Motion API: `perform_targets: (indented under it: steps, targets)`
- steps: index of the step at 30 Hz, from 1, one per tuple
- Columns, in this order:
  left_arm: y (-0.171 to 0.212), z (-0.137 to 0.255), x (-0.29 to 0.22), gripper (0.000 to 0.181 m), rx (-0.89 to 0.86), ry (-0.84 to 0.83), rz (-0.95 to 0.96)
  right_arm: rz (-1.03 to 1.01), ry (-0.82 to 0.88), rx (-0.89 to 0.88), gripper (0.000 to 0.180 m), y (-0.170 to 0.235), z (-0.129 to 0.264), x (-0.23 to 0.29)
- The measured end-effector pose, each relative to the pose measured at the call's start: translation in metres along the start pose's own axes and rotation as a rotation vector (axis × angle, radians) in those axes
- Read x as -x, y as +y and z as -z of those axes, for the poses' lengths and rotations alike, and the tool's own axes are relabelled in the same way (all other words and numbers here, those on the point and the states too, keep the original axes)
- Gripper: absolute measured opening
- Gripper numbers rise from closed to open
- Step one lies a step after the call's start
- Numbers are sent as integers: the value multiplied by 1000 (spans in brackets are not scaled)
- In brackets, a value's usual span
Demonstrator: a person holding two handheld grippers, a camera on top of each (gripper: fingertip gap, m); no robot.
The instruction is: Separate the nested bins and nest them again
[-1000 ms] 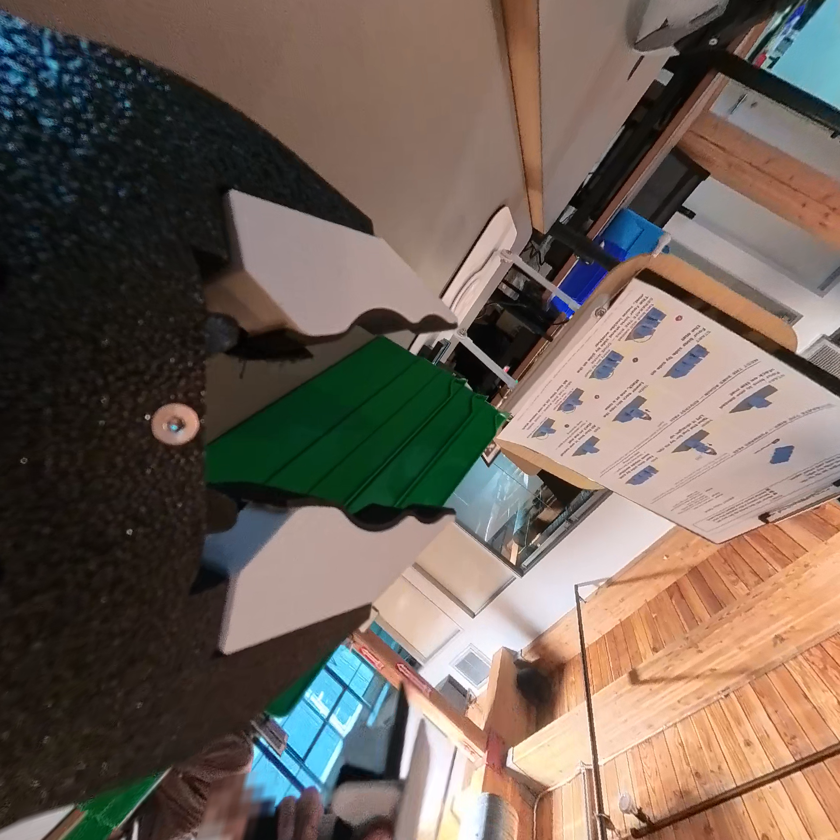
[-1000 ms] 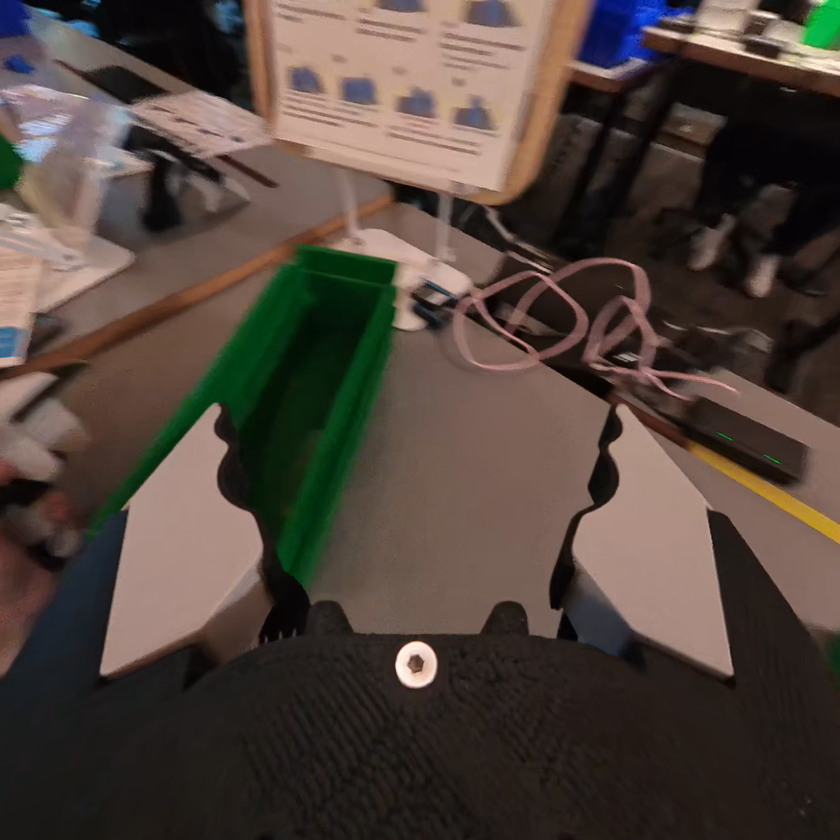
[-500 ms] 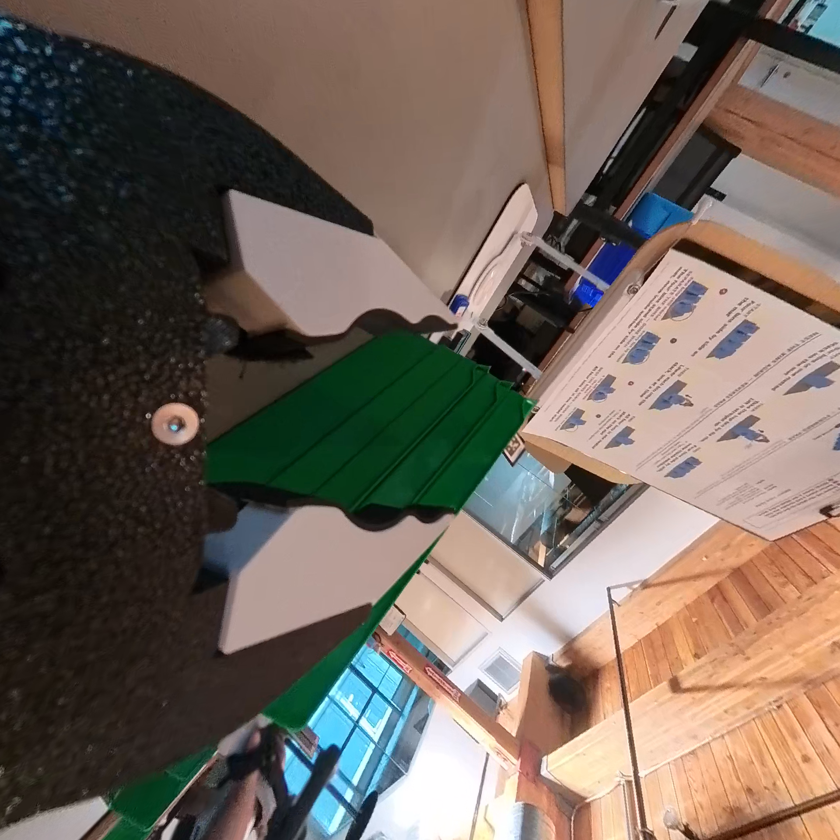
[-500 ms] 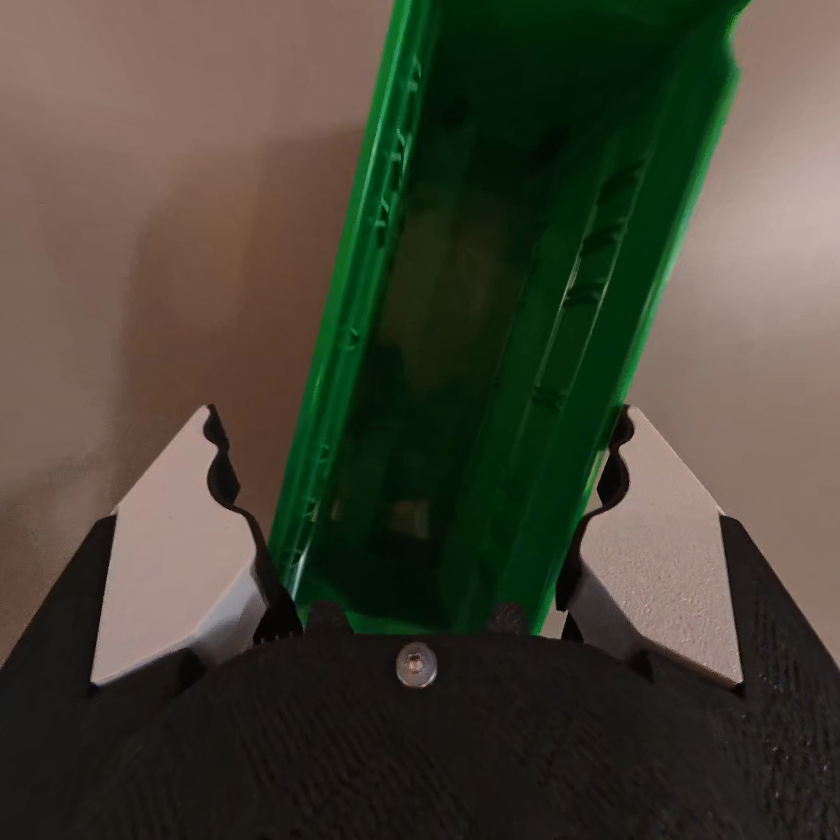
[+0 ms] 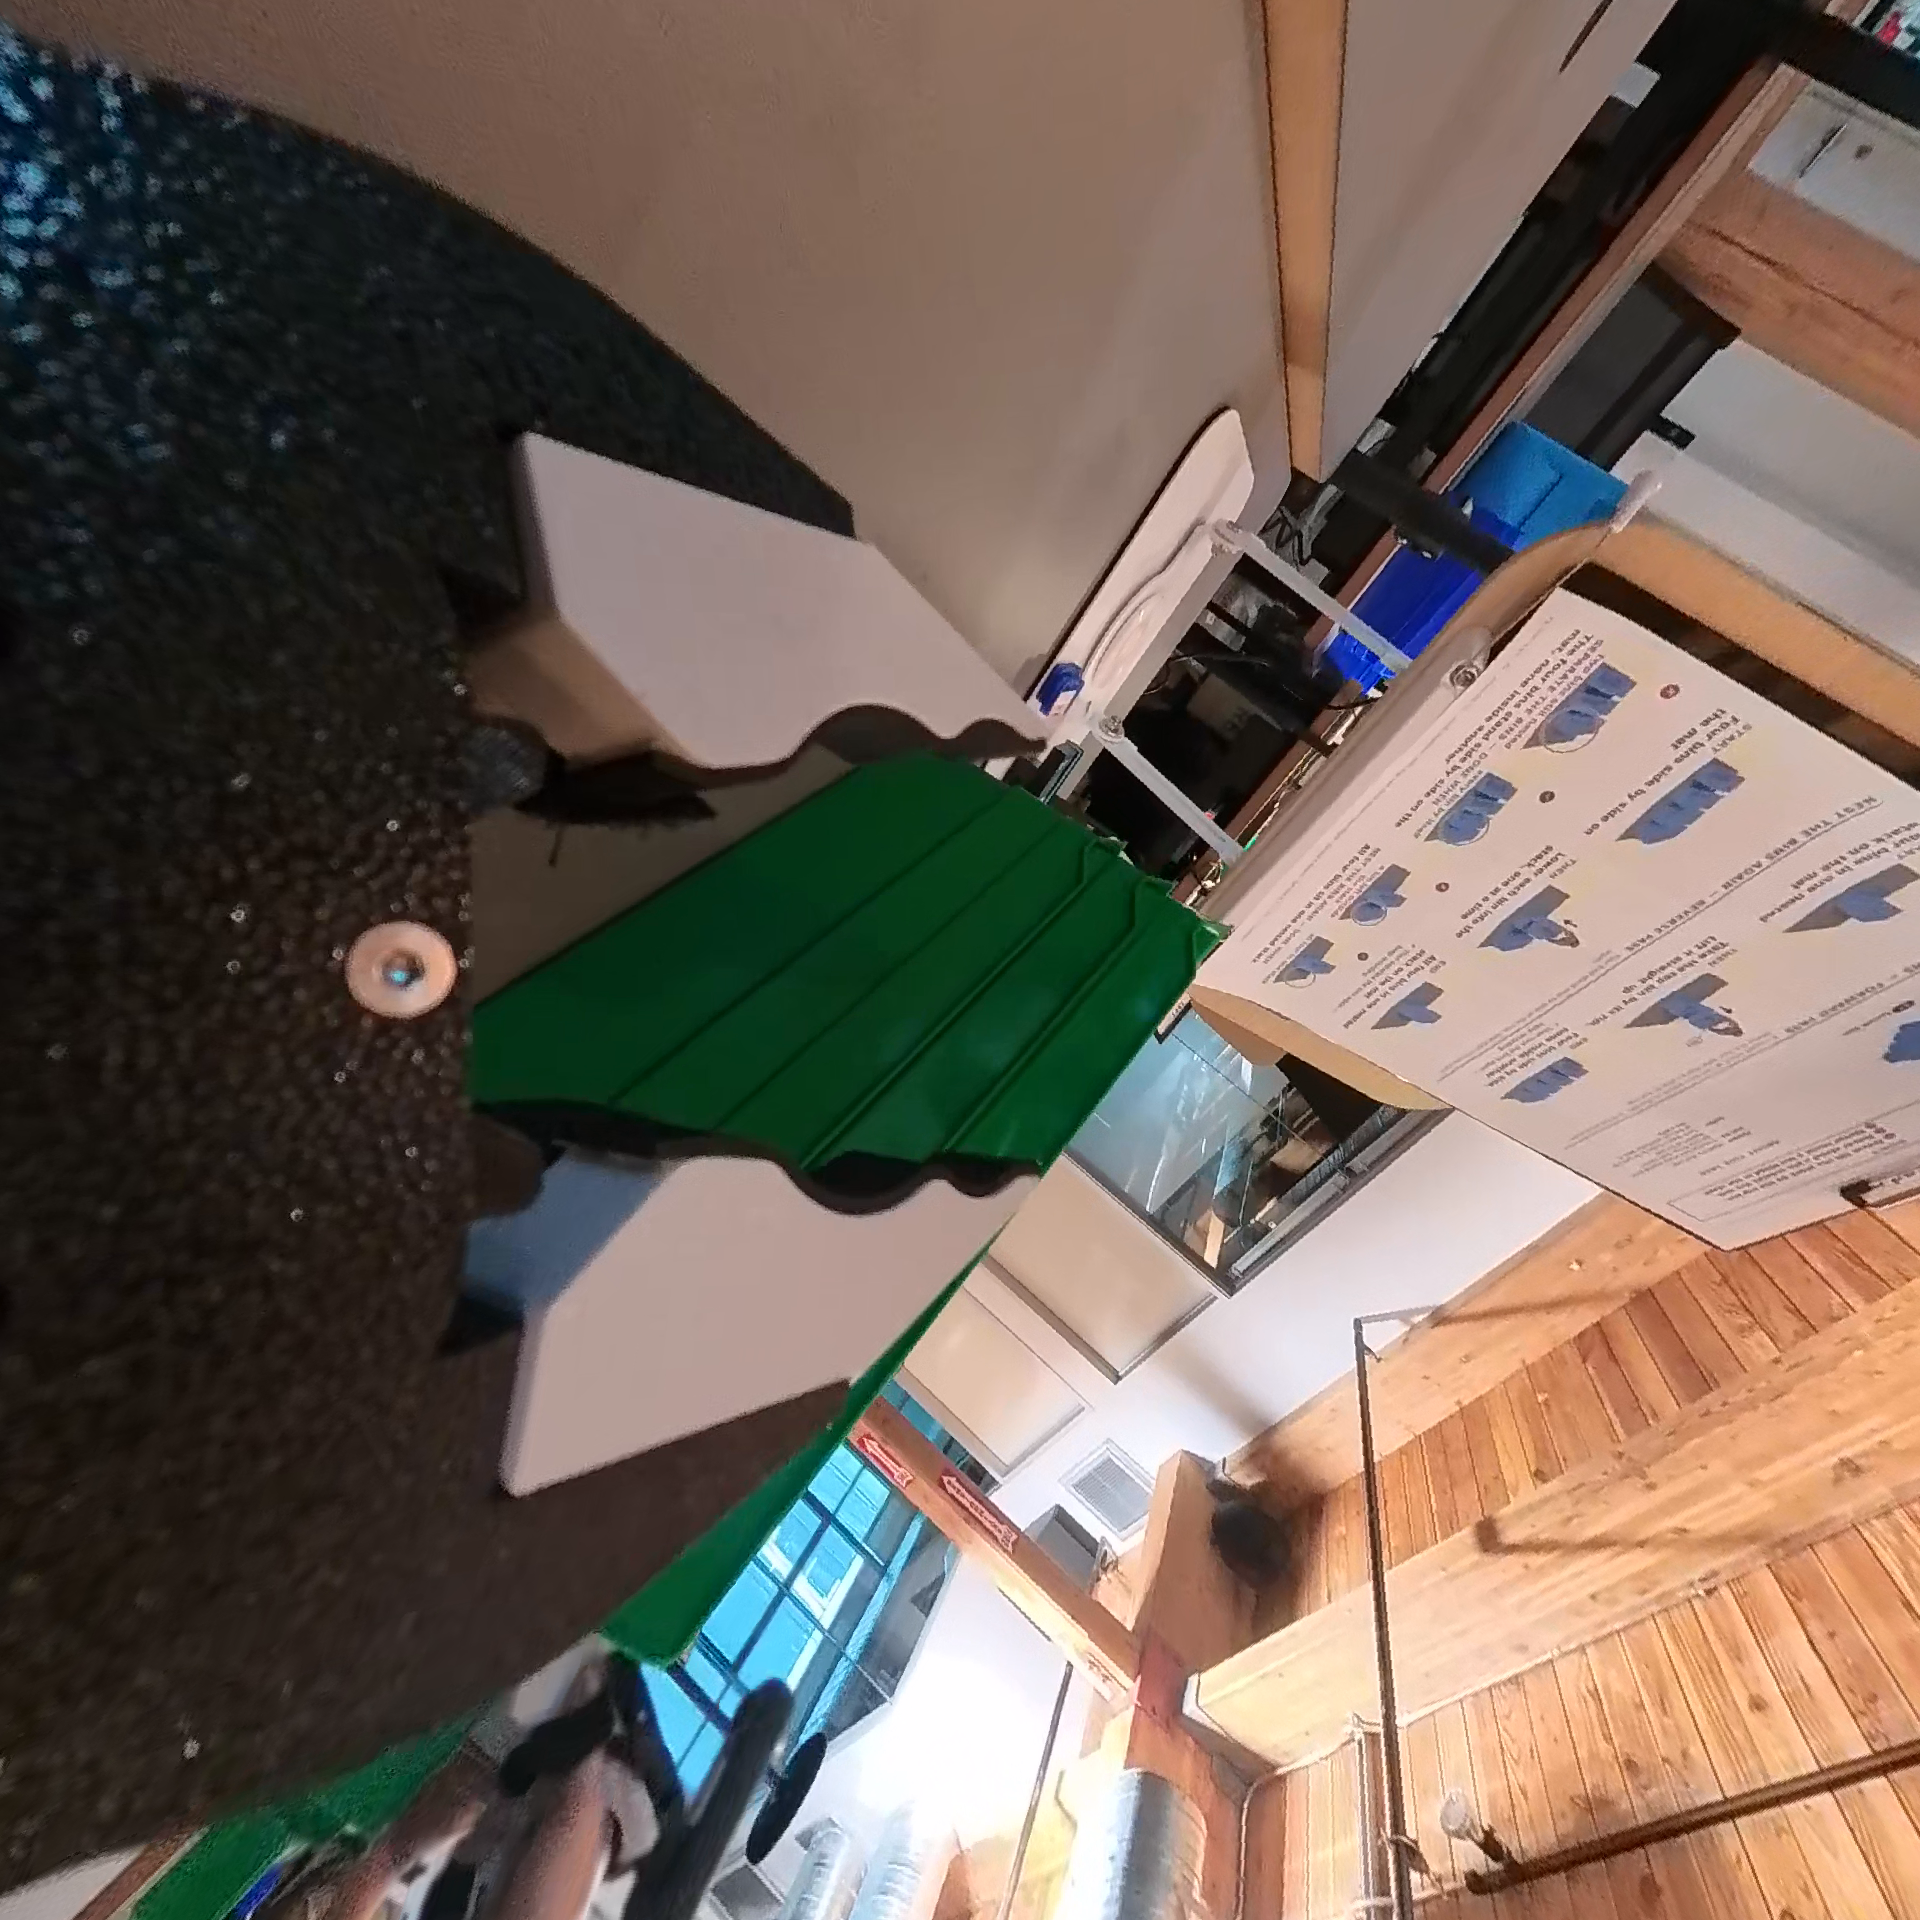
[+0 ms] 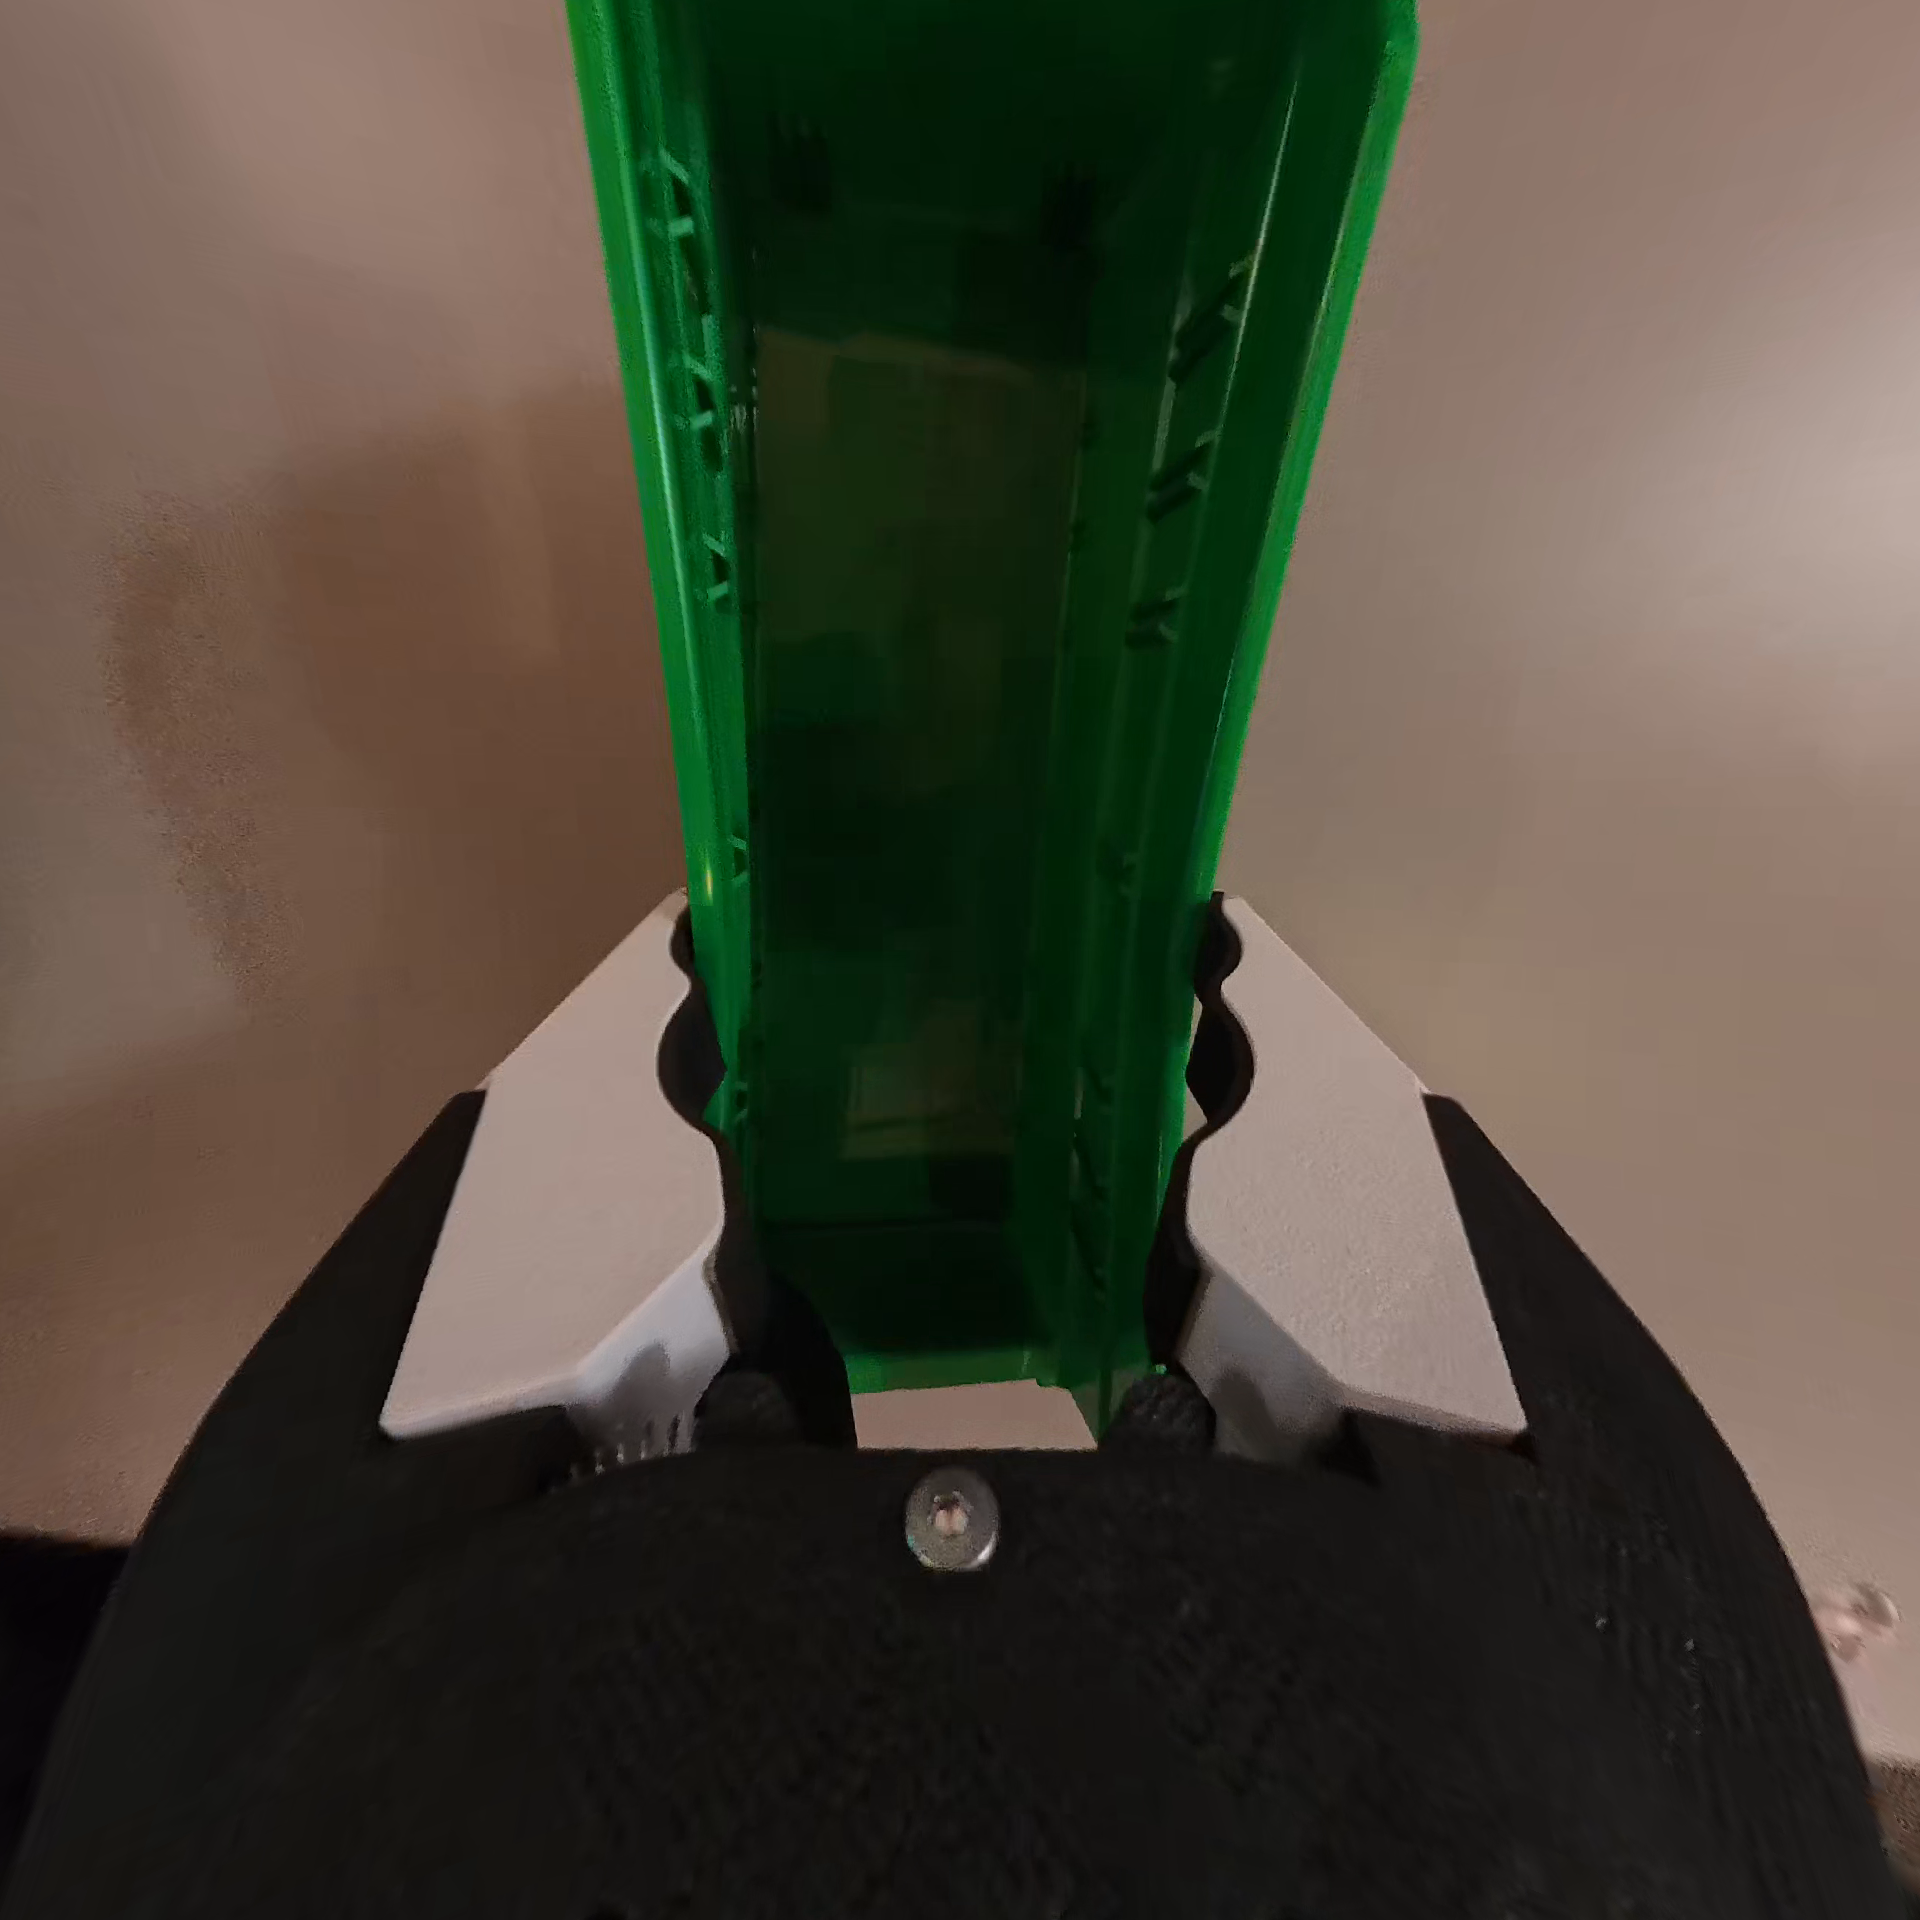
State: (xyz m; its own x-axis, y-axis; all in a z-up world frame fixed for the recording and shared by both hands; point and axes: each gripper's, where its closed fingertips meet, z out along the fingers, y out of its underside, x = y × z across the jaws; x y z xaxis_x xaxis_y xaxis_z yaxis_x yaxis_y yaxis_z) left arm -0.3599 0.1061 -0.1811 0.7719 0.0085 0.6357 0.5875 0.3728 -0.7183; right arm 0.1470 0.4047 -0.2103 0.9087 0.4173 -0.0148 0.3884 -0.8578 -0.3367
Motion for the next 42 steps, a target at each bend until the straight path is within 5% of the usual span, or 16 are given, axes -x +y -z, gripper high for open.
perform_targets:
  steps: [1, 11, 19, 27, 32, 42]
  targets:
    - [0, 0, 0, 74, 2, 0, 1, 18, -35, -31, 93, -8, 12, 17]
    - [3, -2, -1, 74, 15, -11, -26, 330, -327, -236, 96, -62, 155, 253]
    - [6, -3, -3, 74, 26, -10, -35, 520, -380, -180, 97, -43, 153, 394]
    - [7, -5, -3, 74, 34, -9, -33, 542, -257, -114, 98, -45, 135, 429]
    - [6, -4, -3, 74, 28, -5, -22, 506, -354, -102, 98, -46, 151, 449]
    - [5, -4, -2, 74, 20, -2, -10, 467, -172, -59, 102, -47, 89, 444]
